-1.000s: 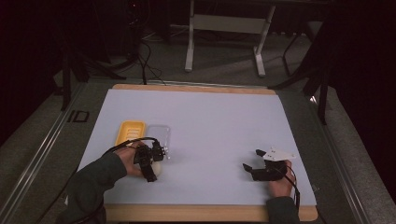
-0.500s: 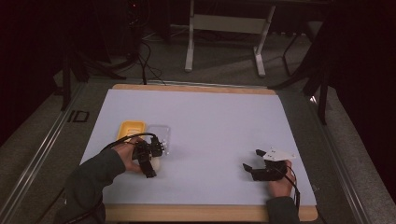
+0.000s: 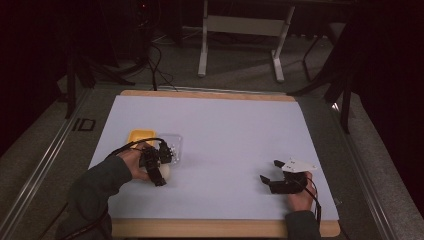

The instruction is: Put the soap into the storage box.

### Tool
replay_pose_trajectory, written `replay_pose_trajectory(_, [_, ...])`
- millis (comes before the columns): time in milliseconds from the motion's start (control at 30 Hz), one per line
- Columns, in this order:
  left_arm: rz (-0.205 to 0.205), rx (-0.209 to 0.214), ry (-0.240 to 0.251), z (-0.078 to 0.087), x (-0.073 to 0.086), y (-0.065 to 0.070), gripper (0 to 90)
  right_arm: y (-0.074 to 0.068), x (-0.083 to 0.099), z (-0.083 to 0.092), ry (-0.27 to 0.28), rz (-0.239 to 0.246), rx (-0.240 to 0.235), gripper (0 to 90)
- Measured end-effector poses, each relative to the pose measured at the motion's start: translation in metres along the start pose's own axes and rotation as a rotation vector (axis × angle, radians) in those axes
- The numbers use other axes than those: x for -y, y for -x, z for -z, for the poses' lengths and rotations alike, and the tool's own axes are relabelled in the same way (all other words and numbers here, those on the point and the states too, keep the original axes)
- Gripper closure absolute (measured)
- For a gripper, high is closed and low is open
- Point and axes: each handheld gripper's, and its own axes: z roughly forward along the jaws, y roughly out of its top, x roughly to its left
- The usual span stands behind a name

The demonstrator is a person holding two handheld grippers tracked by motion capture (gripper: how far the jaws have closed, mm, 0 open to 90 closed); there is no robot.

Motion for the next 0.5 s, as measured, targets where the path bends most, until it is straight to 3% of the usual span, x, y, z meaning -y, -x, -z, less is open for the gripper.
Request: replay_pose_trajectory(500, [0.029,0.005,0.006,0.009,0.004,-0.012,25.2,0.000,0.000,0.000,-0.001,0.001,0.000,17.6])
